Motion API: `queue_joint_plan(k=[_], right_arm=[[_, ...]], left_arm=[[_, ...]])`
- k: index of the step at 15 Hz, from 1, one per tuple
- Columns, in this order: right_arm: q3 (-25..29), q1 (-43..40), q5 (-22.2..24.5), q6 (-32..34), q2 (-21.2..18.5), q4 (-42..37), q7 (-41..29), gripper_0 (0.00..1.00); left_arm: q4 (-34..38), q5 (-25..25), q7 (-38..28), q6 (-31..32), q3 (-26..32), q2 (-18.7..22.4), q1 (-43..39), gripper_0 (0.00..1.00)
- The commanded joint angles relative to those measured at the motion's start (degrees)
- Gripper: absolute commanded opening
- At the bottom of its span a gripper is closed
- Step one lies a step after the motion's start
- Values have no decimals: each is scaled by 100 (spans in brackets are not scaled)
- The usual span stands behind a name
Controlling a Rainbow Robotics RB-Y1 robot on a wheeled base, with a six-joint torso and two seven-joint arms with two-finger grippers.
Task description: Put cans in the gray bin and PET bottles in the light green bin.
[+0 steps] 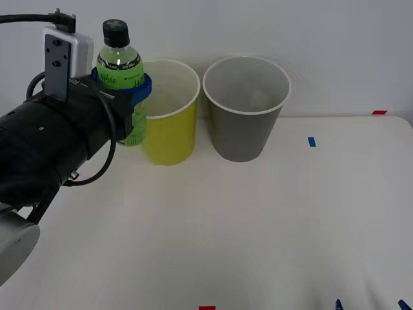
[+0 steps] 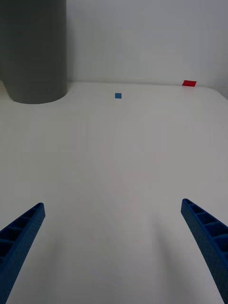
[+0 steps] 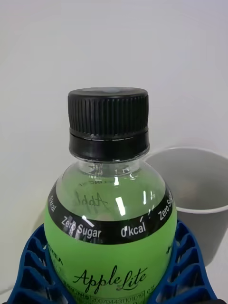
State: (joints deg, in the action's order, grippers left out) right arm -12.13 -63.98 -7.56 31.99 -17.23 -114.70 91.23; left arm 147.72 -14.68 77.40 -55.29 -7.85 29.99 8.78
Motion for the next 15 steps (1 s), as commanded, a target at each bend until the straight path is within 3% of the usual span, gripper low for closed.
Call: queue_joint_plan(k=[1,8,13,15], right_arm=[[0,0,0,0,0,0,0,100],[0,0,0,0,0,0,0,100],[0,0,0,0,0,0,0,100],[0,0,0,0,0,0,0,100]], left_arm=[[-561,-43,-146,9,-6,42,634,0],[-2143,-184,-216,9,-23,-459,2128,0],[-3057,-351,-146,18,-146,-635,2787,0],[-3285,-166,-67,18,-146,-687,2866,0]])
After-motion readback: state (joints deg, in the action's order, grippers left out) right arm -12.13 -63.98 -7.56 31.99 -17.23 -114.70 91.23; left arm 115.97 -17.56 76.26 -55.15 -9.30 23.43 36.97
